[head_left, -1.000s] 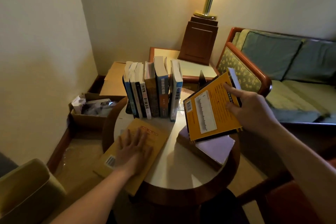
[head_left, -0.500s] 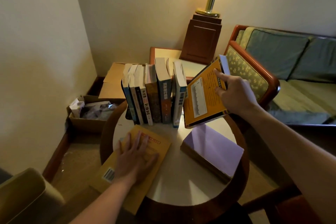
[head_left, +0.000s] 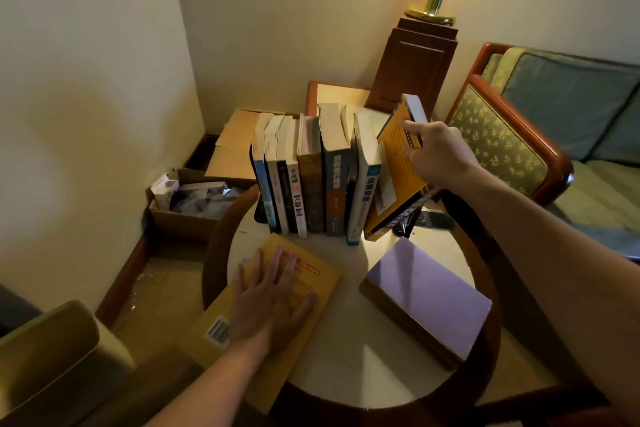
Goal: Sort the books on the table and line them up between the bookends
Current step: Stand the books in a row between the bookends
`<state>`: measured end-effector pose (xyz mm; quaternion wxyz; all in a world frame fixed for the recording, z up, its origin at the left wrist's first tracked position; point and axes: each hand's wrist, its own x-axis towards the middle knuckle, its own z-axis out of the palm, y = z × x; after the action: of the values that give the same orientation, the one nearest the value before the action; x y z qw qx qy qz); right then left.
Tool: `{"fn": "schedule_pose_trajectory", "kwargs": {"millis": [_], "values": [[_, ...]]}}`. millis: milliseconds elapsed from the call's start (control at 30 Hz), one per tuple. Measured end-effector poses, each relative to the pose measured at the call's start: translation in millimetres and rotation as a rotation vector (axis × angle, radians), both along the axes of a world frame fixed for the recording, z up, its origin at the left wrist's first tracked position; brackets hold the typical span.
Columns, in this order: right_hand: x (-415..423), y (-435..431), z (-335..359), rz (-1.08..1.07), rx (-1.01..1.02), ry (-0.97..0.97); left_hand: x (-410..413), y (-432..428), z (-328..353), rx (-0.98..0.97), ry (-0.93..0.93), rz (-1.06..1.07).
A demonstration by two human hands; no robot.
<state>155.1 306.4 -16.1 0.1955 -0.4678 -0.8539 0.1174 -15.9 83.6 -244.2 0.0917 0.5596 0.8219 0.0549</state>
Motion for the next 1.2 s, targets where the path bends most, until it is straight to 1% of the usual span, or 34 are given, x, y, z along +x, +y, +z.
{"fn": "schedule_pose_trajectory", "kwargs": {"millis": [67,167,200,300,367,433,633,767,800,1000,1133,1200], "values": [[-5,6,1,0.033,-0.041,-0.025,1,2,0,-0.002,-0.006,0.005],[-16,9,-4,0.057,-0.142,0.008,1,2,-1,-0.008,-0.004,0.009],[-20,9,-8,0.049,-0.202,0.035,1,2,-1,-0.003,-0.007,0.009],[-28,4,-18,0.034,-0.466,0.14,0,1,-3,0.024,-0.037,0.0],[-30,2,-21,0.038,-0.538,0.202,0,1,-4,0.032,-0.044,-0.002],[-29,1,-25,0.033,-0.55,0.256,0,1,-3,0.032,-0.03,0.002],[-26,-7,-46,0.05,-0.551,0.33,0,3,-5,0.027,-0.023,0.008],[-35,-14,-49,0.033,-0.662,0.524,0,2,-5,0.023,-0.018,0.004],[-37,-14,-48,0.039,-0.676,0.547,0,2,-5,0.029,-0.018,0.002],[-39,-10,-46,0.046,-0.706,0.574,0,1,-6,0.014,0.003,-0.002],[-35,-10,-54,0.056,-0.611,0.551,1,2,-6,0.007,-0.006,0.003],[-30,-17,-58,0.047,-0.602,0.535,0,2,-6,-0.001,-0.003,0.002]]}}
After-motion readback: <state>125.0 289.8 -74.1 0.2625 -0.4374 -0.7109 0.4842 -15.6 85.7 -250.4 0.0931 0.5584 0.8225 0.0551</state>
